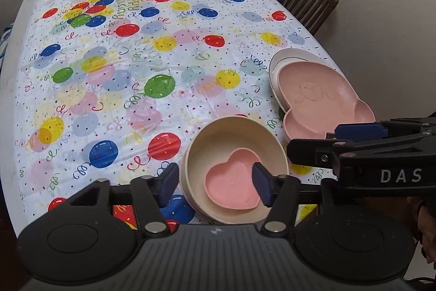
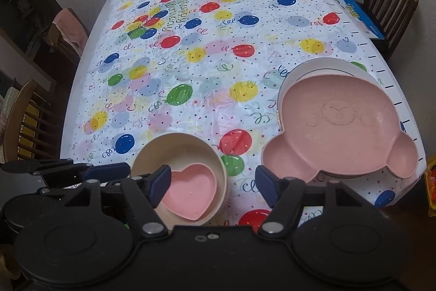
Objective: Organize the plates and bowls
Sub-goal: 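Lower the heart dish into the cream bowl and open both grippers, then grip the cream bowl rim with the left gripper while the right gripper grips it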
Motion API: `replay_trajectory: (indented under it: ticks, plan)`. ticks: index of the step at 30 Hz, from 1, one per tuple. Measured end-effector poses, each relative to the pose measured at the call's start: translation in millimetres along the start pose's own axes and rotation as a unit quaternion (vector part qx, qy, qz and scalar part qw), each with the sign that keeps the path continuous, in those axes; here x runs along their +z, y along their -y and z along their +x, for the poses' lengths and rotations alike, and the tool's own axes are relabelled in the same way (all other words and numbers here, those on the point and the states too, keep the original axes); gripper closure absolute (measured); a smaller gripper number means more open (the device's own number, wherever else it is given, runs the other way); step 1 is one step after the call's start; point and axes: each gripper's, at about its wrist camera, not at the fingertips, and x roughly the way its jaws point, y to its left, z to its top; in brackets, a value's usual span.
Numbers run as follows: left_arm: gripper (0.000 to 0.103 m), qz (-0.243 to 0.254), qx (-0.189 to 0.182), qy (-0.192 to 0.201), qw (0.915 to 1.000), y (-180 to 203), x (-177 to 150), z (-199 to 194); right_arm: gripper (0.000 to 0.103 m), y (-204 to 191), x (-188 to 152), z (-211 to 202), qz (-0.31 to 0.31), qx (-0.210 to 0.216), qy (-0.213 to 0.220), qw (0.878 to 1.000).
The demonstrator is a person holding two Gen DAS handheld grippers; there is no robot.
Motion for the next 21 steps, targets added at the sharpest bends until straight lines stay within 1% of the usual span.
replay_trajectory:
  ticks: [2,3,4,6,9,11,16,21]
  plan:
    - [0.04,0.005,-0.006,0.001,1.0,2,0,1,0.024,4,-2,-3,0.003,-0.002,0.005,1.0]
    - [0.038,0.007,-0.009,0.003,0.9999,3,1,1,0.023,6,-3,-4,0.005,-0.002,0.008,1.0]
    - [0.031,0.01,-0.011,0.005,0.9999,3,1,1,0.021,8,-4,-5,0.007,-0.002,0.01,1.0]
    - [0.026,0.013,-0.011,0.01,0.9998,4,1,2,0.018,13,-6,-7,0.012,-0.002,0.014,1.0]
    - [0.025,0.011,-0.009,0.004,0.9999,4,1,6,0.01,20,-9,-10,0.02,-0.001,0.02,1.0]
    - [0.025,0.007,-0.009,0.003,0.9999,1,1,8,0.003,24,-12,-11,0.027,0.0,0.023,0.999]
    - [0.025,-0.015,-0.003,0.001,0.9999,-8,2,14,0.002,32,-18,-4,0.05,0.012,0.015,0.999]
    - [0.025,-0.034,0.004,-0.005,0.9994,-15,3,23,0.002,39,-27,13,0.091,0.031,-0.007,0.995]
